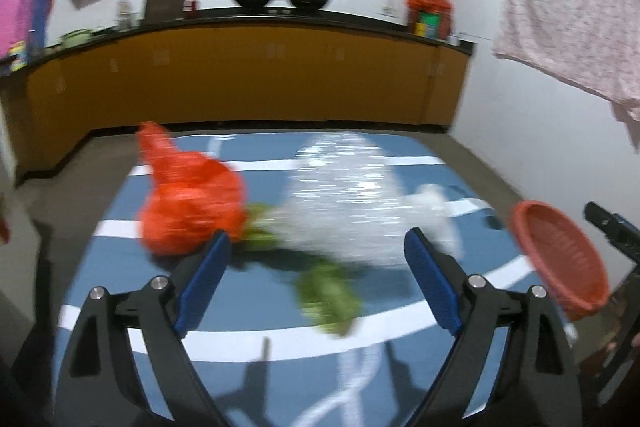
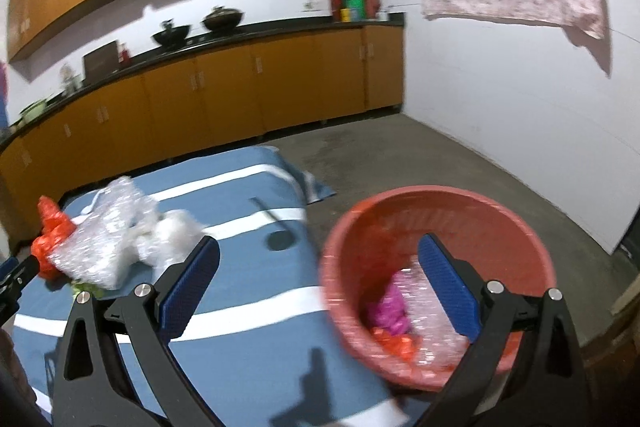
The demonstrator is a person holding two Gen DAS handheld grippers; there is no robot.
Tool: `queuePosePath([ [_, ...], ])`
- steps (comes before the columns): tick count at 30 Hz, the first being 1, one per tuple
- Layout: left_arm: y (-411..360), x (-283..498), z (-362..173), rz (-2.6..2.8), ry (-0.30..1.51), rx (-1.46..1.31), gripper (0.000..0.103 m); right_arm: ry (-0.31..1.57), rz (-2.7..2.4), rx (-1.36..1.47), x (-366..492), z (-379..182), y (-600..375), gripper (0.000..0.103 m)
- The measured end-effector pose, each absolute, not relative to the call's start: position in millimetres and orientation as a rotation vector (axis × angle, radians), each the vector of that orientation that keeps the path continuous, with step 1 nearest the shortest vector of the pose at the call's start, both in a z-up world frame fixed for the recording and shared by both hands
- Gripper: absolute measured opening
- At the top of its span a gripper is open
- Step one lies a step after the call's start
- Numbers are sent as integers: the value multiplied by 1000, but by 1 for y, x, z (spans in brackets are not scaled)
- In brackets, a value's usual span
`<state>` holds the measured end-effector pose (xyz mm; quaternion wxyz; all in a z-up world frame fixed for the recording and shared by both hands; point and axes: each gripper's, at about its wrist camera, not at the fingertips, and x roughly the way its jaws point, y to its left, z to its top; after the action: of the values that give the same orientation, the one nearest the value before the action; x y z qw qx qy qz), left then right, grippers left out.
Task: Collect trash
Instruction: 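Grasp the red bag with the left tool while the right tool grasps white plastic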
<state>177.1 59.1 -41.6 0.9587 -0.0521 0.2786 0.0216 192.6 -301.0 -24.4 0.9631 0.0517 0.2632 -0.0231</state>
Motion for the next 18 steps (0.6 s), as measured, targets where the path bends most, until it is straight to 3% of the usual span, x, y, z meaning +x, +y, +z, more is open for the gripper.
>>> queuePosePath([
  [8,135,180,-52,230,575,-162,93,615,82,88,228,-38,-243,97],
  [13,163,197,-61,262,601,-200,93,683,118,100,259,-53,-212,90],
  [18,177,222,-72,257,634,-222,93,736,124,115,282,-69,-196,89],
])
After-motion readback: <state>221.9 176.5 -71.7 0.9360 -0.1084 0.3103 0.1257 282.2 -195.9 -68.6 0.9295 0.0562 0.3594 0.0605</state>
